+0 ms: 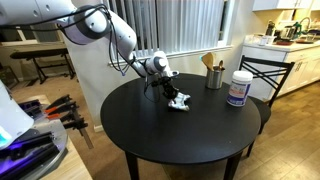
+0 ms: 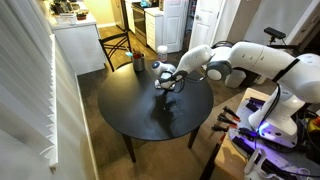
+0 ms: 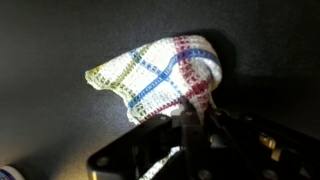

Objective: Clean the table

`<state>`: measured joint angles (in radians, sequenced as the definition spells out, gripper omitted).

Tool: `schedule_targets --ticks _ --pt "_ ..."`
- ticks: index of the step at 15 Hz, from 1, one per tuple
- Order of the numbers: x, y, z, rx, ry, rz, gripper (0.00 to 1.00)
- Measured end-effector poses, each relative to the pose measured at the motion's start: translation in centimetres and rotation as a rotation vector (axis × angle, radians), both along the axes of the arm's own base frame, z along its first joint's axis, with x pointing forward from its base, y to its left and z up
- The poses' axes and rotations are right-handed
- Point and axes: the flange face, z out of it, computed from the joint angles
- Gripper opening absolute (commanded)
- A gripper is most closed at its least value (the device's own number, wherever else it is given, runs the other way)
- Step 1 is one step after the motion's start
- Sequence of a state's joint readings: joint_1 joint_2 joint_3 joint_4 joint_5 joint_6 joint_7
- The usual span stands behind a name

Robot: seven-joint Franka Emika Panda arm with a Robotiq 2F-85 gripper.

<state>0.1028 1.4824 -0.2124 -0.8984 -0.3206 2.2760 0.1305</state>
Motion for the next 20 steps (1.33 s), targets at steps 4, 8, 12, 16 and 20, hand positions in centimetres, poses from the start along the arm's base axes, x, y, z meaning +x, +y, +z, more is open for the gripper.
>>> schedule_targets --ticks 4,8,12,16,20 --pt "0.0 -0.1 0.1 0.002 -0.02 -0.047 0.41" --pt "0.2 -0.6 0.3 0.001 -0.039 -0.092 0.65" --pt "0.2 -1.2 0.6 -0.014 -0.052 -0.134 0.91" --pt "0.3 -1.2 0.7 -0.016 -0.072 -0.174 1.0" --pt "0.6 -1.1 1.3 -0.016 -0.1 -0.216 1.0"
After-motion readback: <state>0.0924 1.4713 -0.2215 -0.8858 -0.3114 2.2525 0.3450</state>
